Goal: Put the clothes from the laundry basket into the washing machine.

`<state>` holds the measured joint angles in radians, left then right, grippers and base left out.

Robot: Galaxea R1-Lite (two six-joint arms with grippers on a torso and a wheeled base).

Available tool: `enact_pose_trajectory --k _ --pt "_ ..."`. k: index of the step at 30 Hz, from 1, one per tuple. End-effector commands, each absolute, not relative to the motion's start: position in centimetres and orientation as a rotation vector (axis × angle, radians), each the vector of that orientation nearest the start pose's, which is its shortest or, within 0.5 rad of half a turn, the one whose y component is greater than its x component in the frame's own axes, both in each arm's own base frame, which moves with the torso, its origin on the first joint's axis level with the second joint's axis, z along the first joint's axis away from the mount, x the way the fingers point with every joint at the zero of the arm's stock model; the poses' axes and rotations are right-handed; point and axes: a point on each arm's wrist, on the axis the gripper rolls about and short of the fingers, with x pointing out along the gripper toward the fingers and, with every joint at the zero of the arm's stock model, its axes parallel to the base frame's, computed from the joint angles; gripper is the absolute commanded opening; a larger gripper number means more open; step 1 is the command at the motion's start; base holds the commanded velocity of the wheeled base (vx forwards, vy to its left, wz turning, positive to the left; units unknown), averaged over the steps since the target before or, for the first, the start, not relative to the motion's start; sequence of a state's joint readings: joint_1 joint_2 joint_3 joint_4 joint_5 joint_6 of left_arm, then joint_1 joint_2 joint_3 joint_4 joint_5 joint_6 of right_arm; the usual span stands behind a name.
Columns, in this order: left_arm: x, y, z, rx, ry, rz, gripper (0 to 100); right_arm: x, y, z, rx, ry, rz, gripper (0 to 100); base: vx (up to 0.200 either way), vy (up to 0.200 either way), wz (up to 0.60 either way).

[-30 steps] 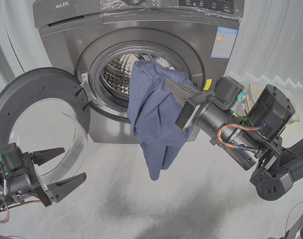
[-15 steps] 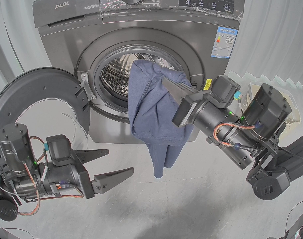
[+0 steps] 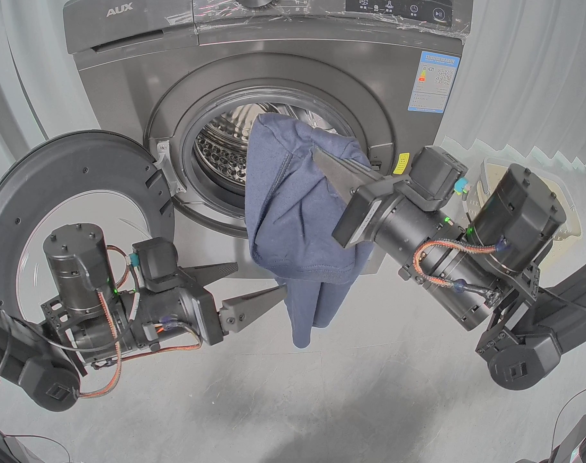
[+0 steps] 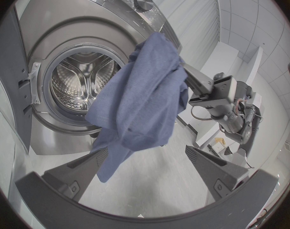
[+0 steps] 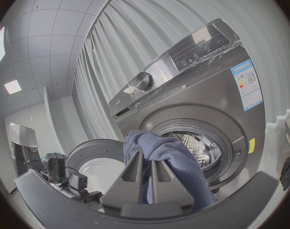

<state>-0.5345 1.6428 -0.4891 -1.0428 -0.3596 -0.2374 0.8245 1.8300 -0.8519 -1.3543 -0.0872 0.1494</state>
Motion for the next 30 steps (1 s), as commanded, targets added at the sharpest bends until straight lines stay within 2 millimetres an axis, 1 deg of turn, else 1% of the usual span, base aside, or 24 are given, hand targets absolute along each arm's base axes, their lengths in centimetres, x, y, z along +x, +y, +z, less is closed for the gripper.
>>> enact_pose_trajectory --k 1,2,9,13,18,21,22,27,30 --pt "24.3 -15.1 14.4 -0.228 0.243 -0.843 100 22.5 24.4 22.5 0.312 -0.291 0.761 0 0.0 0.0 0.0" --pt "24.9 -15.5 14.2 -0.23 0.231 -0.833 100 22.3 24.3 22.5 0.312 -0.29 0.764 0 0.0 0.0 0.0" --pt "26.4 -16.3 13.2 -0.237 0.197 -0.83 100 22.0 24.5 22.2 0.308 -0.278 0.773 0 0.0 0.0 0.0" --pt "26.6 -16.5 13.2 -0.24 0.172 -0.821 100 22.1 24.5 22.1 0.307 -0.277 0.773 0 0.0 0.0 0.0" --pt "26.9 -16.7 13.8 -0.246 0.143 -0.822 100 22.2 24.6 22.1 0.307 -0.276 0.771 0 0.0 0.0 0.0" --pt "26.7 -16.9 14.0 -0.255 0.142 -0.831 100 22.1 24.6 22.0 0.308 -0.274 0.771 0 0.0 0.0 0.0" --pt "26.6 -16.9 14.0 -0.262 0.142 -0.833 0 22.1 24.6 22.0 0.308 -0.274 0.771 0 0.0 0.0 0.0" --pt "25.9 -17.5 14.5 -0.279 0.124 -0.862 0 22.2 24.5 22.0 0.306 -0.271 0.768 0 0.0 0.0 0.0" --pt "24.9 -17.5 14.9 -0.281 0.112 -0.877 0 22.3 24.5 21.9 0.303 -0.271 0.765 0 0.0 0.0 0.0"
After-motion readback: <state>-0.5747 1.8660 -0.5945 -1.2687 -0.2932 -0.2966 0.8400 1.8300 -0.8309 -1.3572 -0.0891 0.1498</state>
